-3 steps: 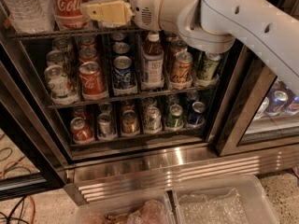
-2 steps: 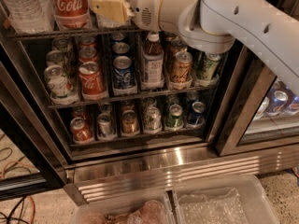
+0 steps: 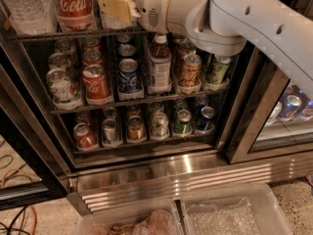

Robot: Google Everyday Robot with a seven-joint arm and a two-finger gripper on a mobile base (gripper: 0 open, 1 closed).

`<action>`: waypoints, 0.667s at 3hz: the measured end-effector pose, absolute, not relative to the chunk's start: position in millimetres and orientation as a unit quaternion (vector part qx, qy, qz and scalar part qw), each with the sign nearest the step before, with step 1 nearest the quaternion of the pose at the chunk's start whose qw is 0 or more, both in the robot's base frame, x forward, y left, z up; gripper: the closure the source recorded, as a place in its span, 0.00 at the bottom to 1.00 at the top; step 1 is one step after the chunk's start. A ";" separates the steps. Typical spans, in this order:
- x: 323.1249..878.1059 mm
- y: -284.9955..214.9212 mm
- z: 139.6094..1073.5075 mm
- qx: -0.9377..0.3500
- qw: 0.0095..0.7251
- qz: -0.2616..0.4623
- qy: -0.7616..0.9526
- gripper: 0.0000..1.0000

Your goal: Pick water bottle from top shelf of fridge

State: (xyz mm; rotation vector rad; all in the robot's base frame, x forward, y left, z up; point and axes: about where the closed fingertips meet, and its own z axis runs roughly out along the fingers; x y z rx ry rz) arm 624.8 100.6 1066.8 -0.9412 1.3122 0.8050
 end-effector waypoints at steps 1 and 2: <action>623.5 101.4 1066.0 -0.410 0.616 0.349 0.575 1.00; 617.3 97.8 1080.8 -0.417 0.618 0.344 0.570 1.00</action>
Offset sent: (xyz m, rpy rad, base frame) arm -0.0127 -0.0129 0.0314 -0.0297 -0.0295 -0.0003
